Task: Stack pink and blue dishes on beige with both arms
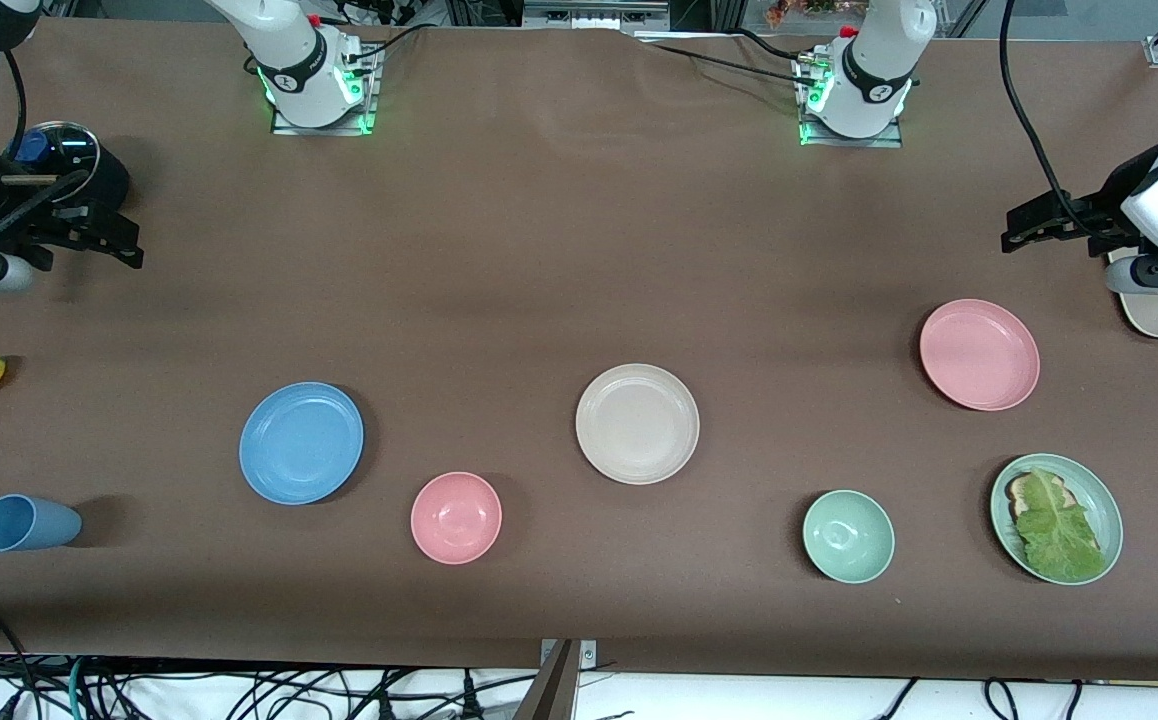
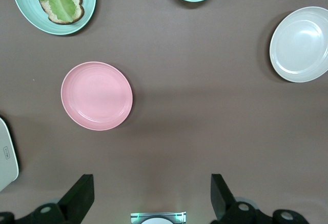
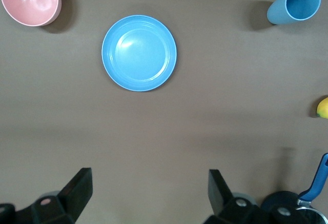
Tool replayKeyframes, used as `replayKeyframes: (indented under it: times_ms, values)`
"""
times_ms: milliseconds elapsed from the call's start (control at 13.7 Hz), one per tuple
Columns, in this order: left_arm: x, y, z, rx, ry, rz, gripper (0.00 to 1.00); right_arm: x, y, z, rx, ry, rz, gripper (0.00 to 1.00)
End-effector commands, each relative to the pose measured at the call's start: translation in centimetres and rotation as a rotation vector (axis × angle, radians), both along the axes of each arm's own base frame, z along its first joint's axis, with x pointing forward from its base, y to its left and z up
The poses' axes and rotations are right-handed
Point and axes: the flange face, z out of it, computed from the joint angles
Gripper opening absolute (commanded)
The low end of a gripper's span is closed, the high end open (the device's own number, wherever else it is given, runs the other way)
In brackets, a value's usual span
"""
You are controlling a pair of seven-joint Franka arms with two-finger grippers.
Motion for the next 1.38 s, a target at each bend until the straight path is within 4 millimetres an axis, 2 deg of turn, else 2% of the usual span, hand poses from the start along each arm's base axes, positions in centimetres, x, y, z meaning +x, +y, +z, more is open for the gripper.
replayKeyframes:
  times_ms: [0, 1093, 1239, 1312]
  values:
    - [0.4, 0.1, 0.5, -0.009, -0.006, -0.011, 1.0, -0.2, 0.2, 0.4, 0.012, 0.001, -0.006, 1.0]
    - [0.4, -0.1, 0.4, -0.009, -0.006, -0.017, 1.0, -0.2, 0.2, 0.4, 0.012, 0.002, -0.006, 1.0]
    - [0.9, -0.9, -0.7, 0.004, 0.015, -0.033, 1.0, -0.2, 0.2, 0.4, 0.012, 0.002, -0.006, 1.0]
    - [1.4, -0.6, -1.8, 0.005, 0.033, -0.027, 1.0, -0.2, 0.1, 0.4, 0.012, 0.002, -0.008, 1.0]
